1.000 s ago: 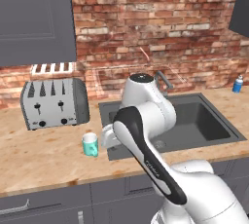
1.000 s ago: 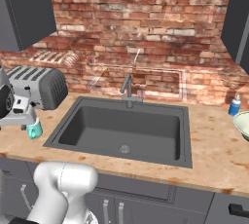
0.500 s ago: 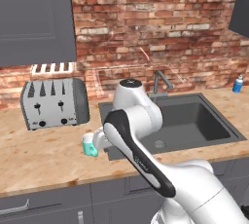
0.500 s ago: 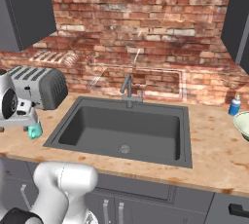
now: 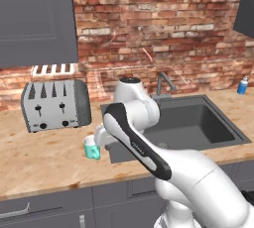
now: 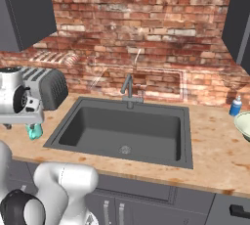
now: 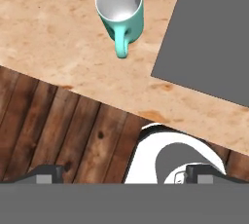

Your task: Pick the mug and place it in the sink. Pick the bowl and place it in the open cabinet and then close the cabinet.

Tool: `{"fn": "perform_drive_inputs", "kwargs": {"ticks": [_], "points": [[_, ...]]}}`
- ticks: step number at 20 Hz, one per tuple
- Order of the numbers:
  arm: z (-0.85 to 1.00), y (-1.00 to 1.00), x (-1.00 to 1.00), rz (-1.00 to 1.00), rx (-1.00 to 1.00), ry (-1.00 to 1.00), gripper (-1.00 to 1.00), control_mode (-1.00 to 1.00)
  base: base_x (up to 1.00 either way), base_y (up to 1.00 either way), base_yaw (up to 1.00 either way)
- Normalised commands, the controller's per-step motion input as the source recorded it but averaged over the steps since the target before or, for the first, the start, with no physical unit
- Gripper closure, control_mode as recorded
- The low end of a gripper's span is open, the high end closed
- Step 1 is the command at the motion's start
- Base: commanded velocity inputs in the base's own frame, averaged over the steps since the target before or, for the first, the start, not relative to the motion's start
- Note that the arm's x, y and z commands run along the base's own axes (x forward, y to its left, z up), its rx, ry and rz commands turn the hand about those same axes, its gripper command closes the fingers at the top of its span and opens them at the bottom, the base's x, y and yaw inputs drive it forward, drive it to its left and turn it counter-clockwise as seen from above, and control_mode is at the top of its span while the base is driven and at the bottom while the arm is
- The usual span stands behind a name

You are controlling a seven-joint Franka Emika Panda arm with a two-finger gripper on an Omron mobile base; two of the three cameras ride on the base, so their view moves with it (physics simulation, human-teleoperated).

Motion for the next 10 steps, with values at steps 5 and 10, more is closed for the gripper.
{"fn": "perform_drive_inputs", "kwargs": {"ticks": [5, 10], "points": [[-0.21, 0.09, 0.07, 0.0, 0.0, 0.06, -1.0, -1.0, 0.0, 0.0, 0.0], [-0.32, 0.11, 0.1, 0.0, 0.0, 0.06, -1.0, -1.0, 0.0, 0.0, 0.0]]}}
